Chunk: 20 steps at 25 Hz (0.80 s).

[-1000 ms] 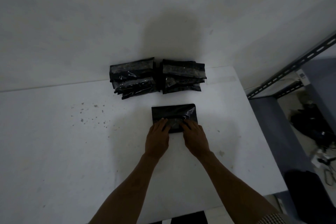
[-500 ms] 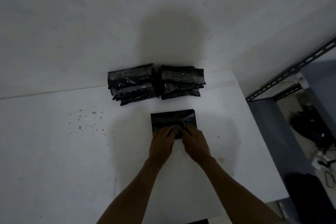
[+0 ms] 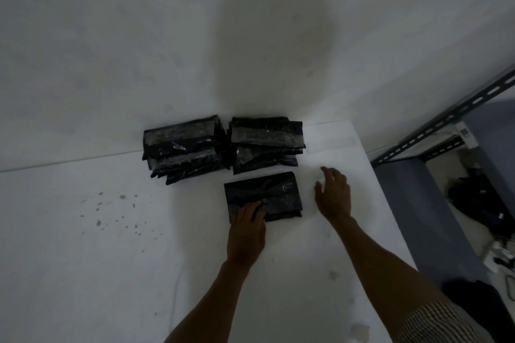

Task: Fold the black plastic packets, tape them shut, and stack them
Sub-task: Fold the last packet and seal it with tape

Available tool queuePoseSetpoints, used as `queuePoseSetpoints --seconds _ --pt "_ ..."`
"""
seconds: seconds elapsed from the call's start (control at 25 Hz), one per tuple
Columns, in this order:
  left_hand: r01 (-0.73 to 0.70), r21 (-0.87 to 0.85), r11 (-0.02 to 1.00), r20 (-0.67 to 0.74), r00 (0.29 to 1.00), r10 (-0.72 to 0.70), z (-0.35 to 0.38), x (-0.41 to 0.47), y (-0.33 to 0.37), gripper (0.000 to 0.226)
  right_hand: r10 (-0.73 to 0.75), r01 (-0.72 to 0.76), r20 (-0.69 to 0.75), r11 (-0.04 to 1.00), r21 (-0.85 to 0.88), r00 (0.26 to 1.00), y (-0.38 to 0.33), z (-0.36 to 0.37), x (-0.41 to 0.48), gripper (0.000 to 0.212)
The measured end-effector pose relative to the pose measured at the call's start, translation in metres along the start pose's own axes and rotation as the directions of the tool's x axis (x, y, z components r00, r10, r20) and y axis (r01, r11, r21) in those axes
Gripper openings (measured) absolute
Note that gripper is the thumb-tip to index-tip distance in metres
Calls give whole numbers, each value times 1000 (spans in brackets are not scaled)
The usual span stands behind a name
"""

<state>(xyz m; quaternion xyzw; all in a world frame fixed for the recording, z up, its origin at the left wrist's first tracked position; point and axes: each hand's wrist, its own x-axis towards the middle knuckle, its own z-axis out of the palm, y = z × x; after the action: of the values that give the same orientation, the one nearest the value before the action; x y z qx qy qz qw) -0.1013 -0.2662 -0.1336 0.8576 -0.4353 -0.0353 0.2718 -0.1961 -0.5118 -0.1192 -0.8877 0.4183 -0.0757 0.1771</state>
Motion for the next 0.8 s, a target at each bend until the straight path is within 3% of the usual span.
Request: queuePoseSetpoints --seconds 0.12,0.24,0.32,0.64,0.8 --pt "-7 -2 1000 -10 1000 7 11 6 -5 32 199 -199 16 980 15 980 20 -10 53 52" --pt "15 7 1000 -4 1000 -15 17 7 -6 33 430 -419 -38 893 161 902 36 -22 94 50" --pt "30 25 999 -4 1000 -30 19 8 -6 33 510 -497 -48 852 163 859 46 -29 112 49" --pt "58 34 998 31 998 -59 23 6 -5 35 331 -334 -87 942 -25 940 64 -35 139 25" --pt "57 29 998 35 998 -58 23 7 -7 35 397 -399 -38 909 -121 917 56 -41 146 23"
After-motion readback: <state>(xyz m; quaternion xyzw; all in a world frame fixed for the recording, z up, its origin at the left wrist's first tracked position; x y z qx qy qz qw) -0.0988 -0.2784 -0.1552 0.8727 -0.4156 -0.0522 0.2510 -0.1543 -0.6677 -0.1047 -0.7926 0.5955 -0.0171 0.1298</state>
